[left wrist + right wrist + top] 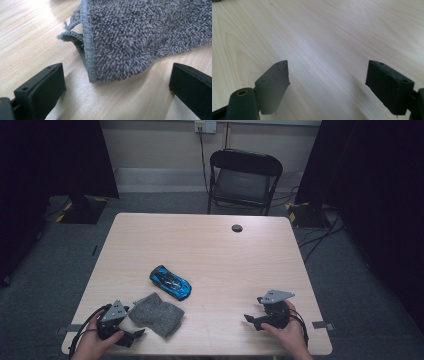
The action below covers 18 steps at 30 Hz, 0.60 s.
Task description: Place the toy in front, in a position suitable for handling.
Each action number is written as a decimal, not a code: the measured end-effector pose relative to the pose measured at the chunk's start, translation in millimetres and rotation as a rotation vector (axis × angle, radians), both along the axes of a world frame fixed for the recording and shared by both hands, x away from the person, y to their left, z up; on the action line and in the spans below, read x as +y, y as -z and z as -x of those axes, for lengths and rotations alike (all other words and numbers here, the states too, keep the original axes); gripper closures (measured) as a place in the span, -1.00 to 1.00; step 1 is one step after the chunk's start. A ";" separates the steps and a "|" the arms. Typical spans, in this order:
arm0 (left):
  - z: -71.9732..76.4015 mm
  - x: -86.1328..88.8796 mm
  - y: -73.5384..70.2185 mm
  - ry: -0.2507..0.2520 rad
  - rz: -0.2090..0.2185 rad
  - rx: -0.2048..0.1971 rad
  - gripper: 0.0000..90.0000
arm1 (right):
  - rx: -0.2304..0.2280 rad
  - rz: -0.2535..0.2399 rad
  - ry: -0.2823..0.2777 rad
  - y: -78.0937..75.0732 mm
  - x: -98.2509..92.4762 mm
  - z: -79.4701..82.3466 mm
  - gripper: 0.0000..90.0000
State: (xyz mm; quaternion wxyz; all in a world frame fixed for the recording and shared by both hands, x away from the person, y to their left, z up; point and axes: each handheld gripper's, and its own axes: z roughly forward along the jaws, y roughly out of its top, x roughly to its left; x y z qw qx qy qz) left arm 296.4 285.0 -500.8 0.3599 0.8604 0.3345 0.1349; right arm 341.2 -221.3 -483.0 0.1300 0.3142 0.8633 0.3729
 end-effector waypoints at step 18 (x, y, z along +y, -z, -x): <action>-0.3 -3.7 -22.8 0.005 0.064 -0.025 -0.67 | 0.008 -0.027 -0.004 2.8 -1.8 -3.4 -0.60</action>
